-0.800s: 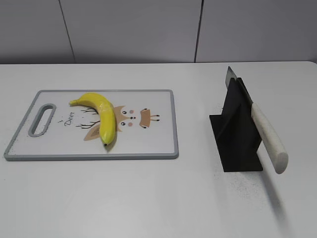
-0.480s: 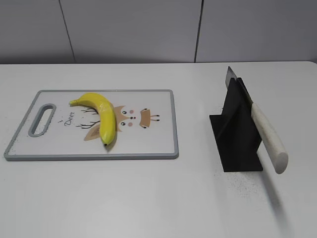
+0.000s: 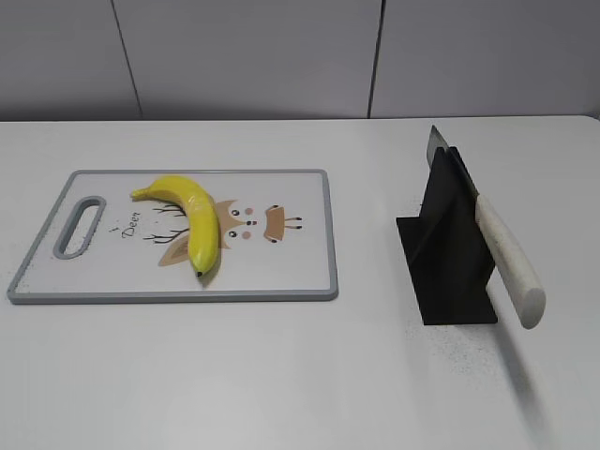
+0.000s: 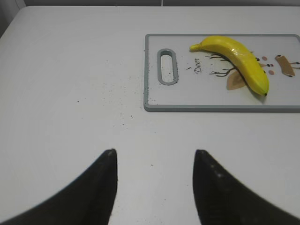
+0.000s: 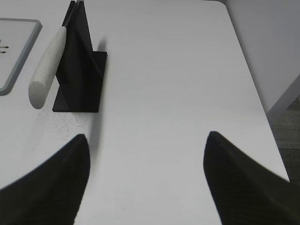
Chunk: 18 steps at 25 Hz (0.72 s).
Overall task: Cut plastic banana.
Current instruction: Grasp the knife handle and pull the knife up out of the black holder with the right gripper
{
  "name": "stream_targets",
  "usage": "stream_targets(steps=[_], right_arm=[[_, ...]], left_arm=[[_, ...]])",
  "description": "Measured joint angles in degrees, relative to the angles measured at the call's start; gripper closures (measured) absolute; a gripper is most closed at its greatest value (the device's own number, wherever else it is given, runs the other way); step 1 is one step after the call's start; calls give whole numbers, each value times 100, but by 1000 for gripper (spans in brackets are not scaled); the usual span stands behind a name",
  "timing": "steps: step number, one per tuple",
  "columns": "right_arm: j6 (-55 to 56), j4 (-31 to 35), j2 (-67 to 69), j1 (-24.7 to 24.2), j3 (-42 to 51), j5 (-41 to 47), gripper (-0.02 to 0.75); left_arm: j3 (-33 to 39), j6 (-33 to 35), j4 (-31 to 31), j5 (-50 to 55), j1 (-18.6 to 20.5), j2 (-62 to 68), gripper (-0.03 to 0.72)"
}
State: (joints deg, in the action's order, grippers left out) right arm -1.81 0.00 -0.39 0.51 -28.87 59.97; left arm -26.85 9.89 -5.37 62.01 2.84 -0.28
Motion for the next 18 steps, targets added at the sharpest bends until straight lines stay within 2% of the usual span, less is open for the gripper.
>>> stream_targets(steps=[18], right_arm=[[0, 0, 0, 0, 0, 0, 165]], left_arm=[[0, 0, 0, 0, 0, 0, 176]])
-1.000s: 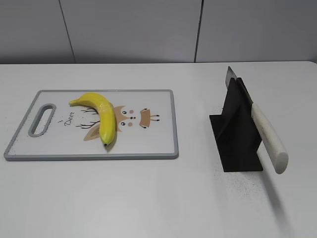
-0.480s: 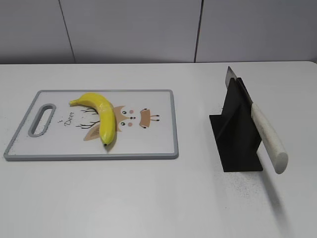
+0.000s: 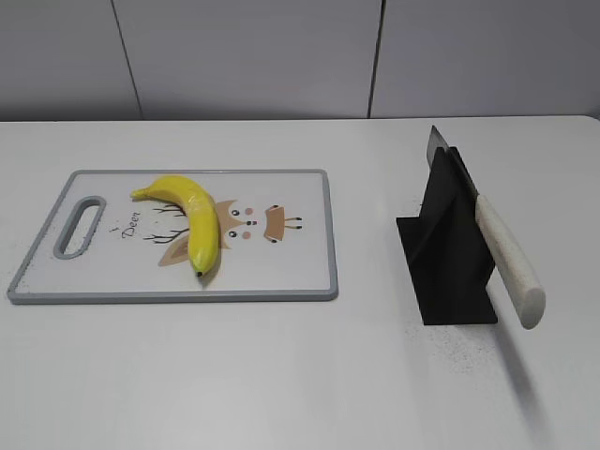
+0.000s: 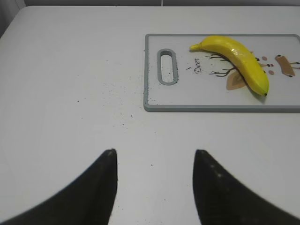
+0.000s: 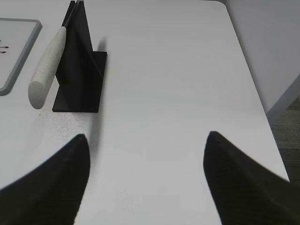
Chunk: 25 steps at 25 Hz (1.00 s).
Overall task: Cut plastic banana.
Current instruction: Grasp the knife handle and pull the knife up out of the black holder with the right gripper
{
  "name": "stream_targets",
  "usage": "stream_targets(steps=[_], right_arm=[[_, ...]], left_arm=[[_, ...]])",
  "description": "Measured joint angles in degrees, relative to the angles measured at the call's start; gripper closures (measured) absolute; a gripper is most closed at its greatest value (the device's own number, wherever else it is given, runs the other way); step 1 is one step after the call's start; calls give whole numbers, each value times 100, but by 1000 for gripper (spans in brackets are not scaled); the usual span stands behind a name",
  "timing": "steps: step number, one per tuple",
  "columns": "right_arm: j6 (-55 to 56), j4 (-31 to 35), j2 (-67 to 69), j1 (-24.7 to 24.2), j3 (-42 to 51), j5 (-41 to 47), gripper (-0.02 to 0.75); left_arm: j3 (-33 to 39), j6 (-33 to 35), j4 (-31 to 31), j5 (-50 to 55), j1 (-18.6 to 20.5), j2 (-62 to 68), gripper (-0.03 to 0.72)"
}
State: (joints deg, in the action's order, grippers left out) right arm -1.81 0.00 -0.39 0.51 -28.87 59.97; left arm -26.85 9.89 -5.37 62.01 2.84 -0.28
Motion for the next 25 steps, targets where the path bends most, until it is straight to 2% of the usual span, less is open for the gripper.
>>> stream_targets(steps=[8, 19, 25], right_arm=[[0, -44, 205, 0, -13, -6, 165], [0, -66, 2134, 0, -823, -146, 183], [0, 175, 2940, 307, -1311, -170, 188]], left_arm=[[0, 0, 0, 0, 0, 0, 176], [0, 0, 0, 0, 0, 0, 176], [0, 0, 0, 0, 0, 0, 176]])
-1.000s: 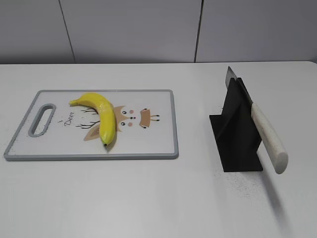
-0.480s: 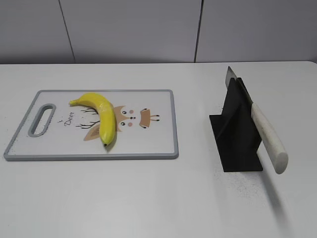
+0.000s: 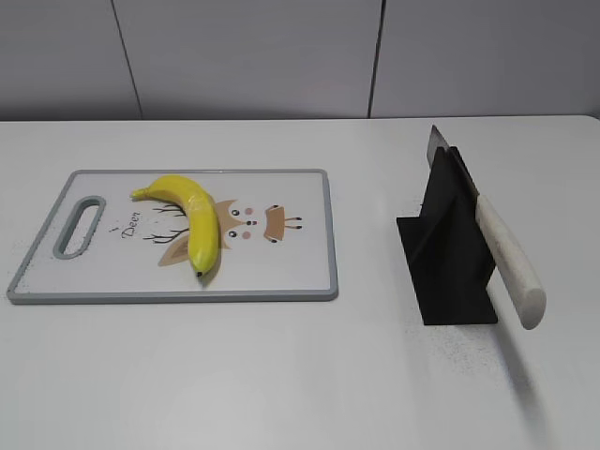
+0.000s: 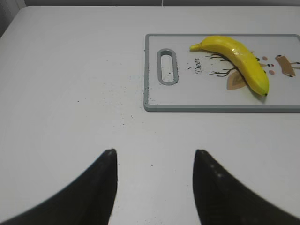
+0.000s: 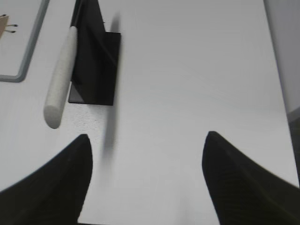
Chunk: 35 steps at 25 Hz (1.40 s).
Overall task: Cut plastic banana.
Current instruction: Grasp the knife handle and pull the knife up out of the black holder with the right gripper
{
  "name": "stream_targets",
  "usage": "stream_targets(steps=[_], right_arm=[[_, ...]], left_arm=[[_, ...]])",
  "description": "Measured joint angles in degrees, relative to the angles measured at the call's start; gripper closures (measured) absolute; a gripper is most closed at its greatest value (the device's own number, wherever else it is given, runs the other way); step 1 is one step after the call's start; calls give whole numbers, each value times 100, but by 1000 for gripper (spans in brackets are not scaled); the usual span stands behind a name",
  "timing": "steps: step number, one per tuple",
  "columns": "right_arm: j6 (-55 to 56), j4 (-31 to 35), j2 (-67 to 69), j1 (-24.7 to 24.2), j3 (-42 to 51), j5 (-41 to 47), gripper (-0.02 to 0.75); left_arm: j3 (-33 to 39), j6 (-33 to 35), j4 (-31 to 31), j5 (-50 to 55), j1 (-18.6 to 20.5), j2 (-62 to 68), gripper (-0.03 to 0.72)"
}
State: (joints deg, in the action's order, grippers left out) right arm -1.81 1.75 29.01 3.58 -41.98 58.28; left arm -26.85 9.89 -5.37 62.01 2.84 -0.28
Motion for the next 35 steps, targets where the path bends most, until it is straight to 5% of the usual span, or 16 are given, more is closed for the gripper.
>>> stream_targets(steps=[13, 24, 35], right_arm=[[672, 355, 2429, 1527, -1057, 94, 188], [773, 386, 5006, 1595, -1813, 382, 204], [796, 393, 6252, 1595, -1813, -286, 265]], left_arm=[[0, 0, 0, 0, 0, 0, 176], [0, 0, 2, 0, 0, 0, 176], [0, 0, 2, 0, 0, 0, 176]])
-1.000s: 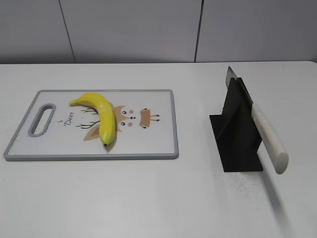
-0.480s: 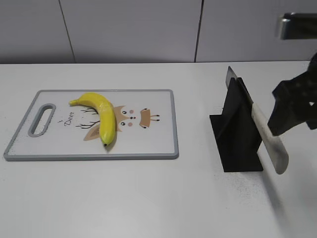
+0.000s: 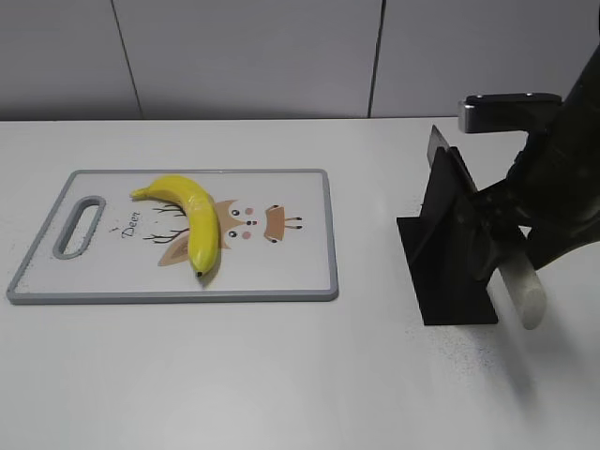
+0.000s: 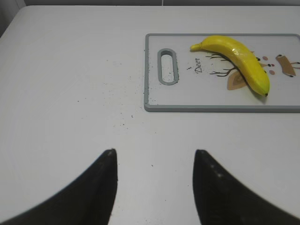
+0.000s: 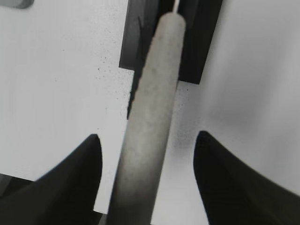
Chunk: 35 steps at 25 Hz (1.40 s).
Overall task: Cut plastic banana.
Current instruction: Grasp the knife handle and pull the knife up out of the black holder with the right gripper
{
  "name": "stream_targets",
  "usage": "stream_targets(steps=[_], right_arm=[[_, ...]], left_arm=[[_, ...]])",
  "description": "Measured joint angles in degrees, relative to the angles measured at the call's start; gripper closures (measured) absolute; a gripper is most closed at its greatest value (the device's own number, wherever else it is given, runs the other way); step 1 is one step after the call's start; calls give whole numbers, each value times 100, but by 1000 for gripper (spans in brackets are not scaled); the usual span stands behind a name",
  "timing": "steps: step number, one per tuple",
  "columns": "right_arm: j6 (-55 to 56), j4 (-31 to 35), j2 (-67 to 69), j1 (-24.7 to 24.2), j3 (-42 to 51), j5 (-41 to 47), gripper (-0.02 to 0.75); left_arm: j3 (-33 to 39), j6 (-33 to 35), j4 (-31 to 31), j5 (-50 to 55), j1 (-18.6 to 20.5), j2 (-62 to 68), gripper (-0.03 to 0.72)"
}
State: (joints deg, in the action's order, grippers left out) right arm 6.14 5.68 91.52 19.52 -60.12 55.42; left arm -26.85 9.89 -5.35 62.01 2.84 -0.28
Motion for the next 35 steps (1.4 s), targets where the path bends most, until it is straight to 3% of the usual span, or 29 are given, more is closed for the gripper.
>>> stream_targets(steps=[8, 12, 24, 35], right_arm=[[215, 151, 213, 0, 0, -28, 387], [321, 283, 213, 0, 0, 10, 568], [396, 298, 177, -7, 0, 203, 570], [434, 245, -638, -7, -170, 518, 573]], left_arm=[[0, 0, 0, 0, 0, 0, 176], [0, 0, 4, 0, 0, 0, 176], [0, 0, 18, 0, 2, 0, 176], [0, 0, 18, 0, 2, 0, 176]])
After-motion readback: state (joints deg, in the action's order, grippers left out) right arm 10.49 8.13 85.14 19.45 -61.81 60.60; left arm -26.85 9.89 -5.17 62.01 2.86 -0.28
